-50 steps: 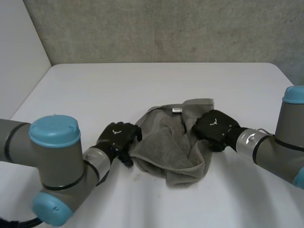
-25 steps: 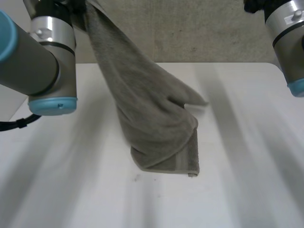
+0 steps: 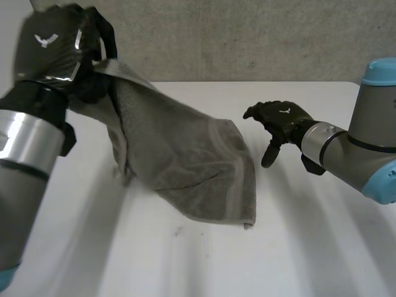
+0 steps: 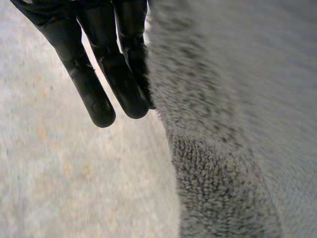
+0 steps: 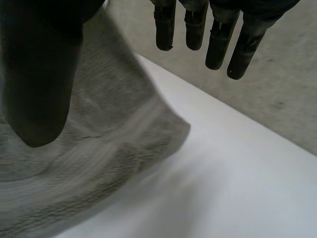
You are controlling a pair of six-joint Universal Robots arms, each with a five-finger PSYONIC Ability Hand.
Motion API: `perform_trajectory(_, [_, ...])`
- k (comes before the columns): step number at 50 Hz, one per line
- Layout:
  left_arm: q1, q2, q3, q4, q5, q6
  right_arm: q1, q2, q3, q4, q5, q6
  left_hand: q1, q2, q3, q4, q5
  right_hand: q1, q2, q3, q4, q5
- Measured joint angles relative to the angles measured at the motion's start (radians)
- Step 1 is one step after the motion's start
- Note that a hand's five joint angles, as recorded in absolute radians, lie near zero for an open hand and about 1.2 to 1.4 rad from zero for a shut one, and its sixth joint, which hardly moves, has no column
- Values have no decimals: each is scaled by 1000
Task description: Fold the towel.
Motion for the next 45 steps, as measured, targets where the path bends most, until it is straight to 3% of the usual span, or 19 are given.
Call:
perform_trajectory(10, [5,153,-6,-106,14,-2,38,-21,120,74,3,-13,0,0,0,0,0,124,86,108,83,136])
perform_trajectory(17, [8,155,63,-199,1,-7,53,-131,370,-39,58,-21,0,0,0,0,0,124,86,108,83,136])
perform_trajectory(28, [8,137,99,-219,-6,-20,107,-222,636,-276,87,-23,0,0,0,0,0,153,97,125,118,169])
perform_trajectory(45, [48,108,82,-215,-4,-125,159,-103,633,-423,178,-95,0,0,0,0,0,408,386,397,374,409])
